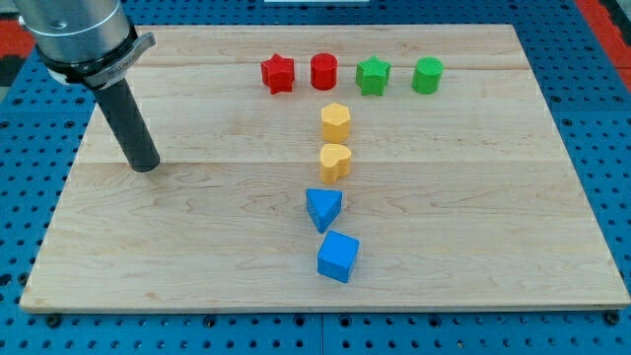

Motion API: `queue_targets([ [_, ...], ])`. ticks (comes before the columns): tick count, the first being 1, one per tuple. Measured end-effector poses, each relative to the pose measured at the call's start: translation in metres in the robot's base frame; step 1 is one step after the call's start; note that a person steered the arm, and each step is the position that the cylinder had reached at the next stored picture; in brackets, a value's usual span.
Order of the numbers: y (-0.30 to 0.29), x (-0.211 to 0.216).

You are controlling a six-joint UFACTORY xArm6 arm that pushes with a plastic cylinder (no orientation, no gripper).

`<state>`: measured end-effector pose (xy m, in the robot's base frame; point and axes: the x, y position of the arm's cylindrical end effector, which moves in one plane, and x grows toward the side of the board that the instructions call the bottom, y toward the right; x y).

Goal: Push yellow blocks into red star

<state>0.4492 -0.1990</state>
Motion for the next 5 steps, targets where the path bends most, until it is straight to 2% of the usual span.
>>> queue_targets([
  [4,0.002,0.002],
  [5,0.055,-0.012],
])
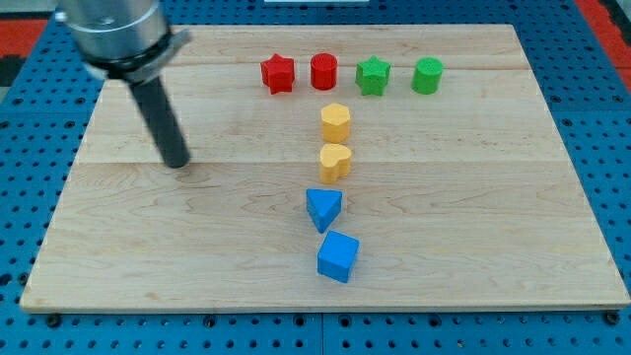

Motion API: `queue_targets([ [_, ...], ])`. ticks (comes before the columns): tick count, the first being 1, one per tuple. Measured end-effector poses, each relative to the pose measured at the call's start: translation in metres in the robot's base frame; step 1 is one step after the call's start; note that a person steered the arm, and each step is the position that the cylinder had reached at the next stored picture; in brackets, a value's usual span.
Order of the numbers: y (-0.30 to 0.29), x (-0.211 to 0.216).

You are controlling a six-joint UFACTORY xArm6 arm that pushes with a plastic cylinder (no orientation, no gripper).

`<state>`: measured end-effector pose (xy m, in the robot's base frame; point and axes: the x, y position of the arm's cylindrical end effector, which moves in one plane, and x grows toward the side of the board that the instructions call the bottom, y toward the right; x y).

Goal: Push yellow blocks into red star

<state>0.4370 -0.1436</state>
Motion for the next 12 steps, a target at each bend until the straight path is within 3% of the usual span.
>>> queue_targets([
  [1,0.055,-0.002],
  [3,0.17,0.035],
  [5,0.196,0.01],
  [7,0.265,-0.008],
  [9,0.165,-0.016],
  [11,0.218,-0.019],
  [12,0.19,-0.053],
])
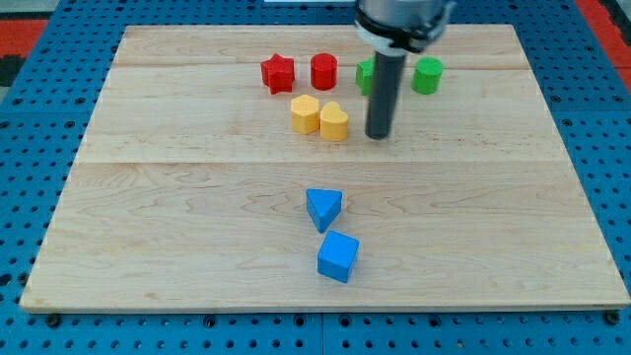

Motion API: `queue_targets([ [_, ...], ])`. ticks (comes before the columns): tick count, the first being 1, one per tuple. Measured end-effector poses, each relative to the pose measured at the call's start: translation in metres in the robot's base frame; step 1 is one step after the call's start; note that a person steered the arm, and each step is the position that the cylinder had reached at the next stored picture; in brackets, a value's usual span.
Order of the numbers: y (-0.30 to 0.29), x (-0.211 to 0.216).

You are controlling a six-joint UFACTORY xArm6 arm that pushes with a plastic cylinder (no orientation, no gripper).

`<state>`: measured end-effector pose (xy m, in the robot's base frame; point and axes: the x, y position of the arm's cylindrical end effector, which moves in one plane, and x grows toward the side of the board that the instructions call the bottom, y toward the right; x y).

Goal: Push yellow blocks into red star

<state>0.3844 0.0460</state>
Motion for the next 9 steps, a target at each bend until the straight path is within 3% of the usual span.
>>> queue_targets([
  [1,-0.039,-0.023],
  [2,0.011,-0.019],
  [4,0.033,0.02],
  [5,-0.033,0.021],
  [6,-0.026,0.039],
  [7,-0.064,0.015],
  [8,-0.07,-0.037],
  [9,-0.045,-0.067],
])
